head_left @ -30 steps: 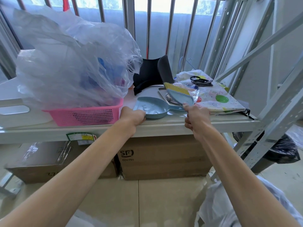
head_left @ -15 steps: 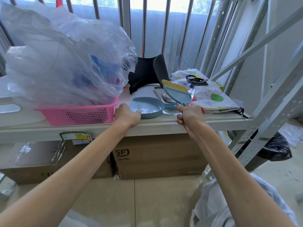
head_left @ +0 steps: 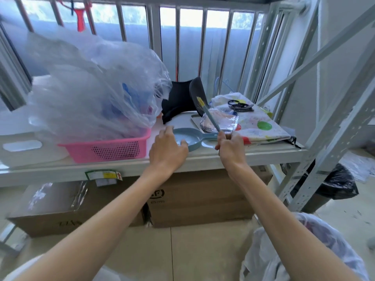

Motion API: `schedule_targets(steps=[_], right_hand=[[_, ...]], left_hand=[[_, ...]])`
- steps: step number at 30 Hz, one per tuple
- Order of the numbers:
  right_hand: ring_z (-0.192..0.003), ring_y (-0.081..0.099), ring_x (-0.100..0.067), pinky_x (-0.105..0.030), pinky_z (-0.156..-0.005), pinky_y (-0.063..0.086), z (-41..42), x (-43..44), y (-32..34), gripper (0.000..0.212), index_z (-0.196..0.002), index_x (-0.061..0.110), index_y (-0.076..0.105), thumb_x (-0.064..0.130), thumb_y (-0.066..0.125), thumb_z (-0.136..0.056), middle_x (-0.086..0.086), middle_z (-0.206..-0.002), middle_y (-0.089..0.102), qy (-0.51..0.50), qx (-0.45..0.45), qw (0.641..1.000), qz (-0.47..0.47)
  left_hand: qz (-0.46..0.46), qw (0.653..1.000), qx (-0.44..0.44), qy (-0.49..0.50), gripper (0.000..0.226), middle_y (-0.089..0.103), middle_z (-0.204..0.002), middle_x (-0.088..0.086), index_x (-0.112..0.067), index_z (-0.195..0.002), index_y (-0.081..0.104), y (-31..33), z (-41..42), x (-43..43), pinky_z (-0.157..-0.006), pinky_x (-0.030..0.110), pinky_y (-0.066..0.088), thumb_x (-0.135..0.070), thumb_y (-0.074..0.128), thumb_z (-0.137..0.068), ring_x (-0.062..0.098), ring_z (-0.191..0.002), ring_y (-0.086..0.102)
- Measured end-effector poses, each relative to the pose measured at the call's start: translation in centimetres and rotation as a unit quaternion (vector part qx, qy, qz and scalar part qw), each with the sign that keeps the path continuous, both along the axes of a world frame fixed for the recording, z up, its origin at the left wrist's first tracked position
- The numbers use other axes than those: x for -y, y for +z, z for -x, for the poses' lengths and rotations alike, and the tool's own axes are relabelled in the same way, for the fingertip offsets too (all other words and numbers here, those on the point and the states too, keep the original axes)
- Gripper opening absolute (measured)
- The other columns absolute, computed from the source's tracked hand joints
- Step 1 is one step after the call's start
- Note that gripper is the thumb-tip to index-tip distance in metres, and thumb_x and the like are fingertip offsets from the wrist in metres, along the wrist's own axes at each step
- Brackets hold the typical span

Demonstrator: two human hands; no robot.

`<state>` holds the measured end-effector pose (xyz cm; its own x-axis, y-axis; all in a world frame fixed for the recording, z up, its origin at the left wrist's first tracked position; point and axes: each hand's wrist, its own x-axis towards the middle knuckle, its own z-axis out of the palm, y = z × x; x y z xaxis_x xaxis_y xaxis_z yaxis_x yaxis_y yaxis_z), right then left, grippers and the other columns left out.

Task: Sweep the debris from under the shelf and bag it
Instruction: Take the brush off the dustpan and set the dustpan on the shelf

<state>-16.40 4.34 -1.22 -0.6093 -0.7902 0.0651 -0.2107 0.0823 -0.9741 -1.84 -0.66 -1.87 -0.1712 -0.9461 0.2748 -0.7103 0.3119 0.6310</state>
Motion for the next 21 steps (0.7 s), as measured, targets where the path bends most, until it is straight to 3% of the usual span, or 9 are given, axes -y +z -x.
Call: schedule_targets(steps=[5,10,17,21], right_hand=[[-0.060,0.047,-0.014,-0.034,-0.060,0.039,-1.3,-0.7,1.8,0.026,-0.096,0.010,0.053,0.033,0.042,-0.101,-0.007,-0.077,0.058,0.010,0.020,1.000,-0.003],[-0.060,0.045,-0.019,-0.040,-0.068,0.039,-2.6,-1.5,5.2,0.024,-0.085,0.014,0.053,0.029,0.043,-0.101,-0.004,-0.068,0.052,0.029,0.019,0.999,0.033],[-0.046,0.036,-0.012,-0.024,-0.043,0.032,-6.9,-3.6,9.2,0.020,-0.085,0.010,0.054,0.020,0.047,-0.101,-0.004,-0.061,0.045,0.107,0.066,0.987,0.103],[-0.044,0.036,-0.012,-0.023,-0.041,0.032,-10.0,-4.5,10.8,0.017,-0.089,0.007,0.053,0.019,0.047,-0.101,-0.002,-0.058,0.044,0.165,0.078,0.976,0.120]], left_hand=[[0.009,0.999,0.003,-0.031,0.058,0.039,-0.150,0.001,-0.018,-0.147,0.035,1.4,-2.2,-1.5,-0.107,0.041,0.039,-0.032,0.054,-0.094,0.021,-0.134,0.041],[0.028,0.999,-0.002,-0.037,0.056,0.042,-0.148,-0.002,-0.024,-0.145,0.037,3.7,-5.5,-2.9,-0.101,0.039,0.041,-0.036,0.054,-0.093,0.020,-0.131,0.045],[0.059,0.998,-0.036,-0.008,0.052,0.048,-0.142,-0.007,-0.030,-0.142,0.041,6.9,-11.0,-4.6,-0.100,0.038,0.044,-0.036,0.056,-0.092,0.016,-0.126,0.049],[0.076,0.996,-0.048,0.028,0.050,0.053,-0.136,-0.011,-0.032,-0.135,0.046,7.8,-14.2,-5.0,-0.097,0.038,0.045,-0.034,0.058,-0.087,0.015,-0.121,0.053]])
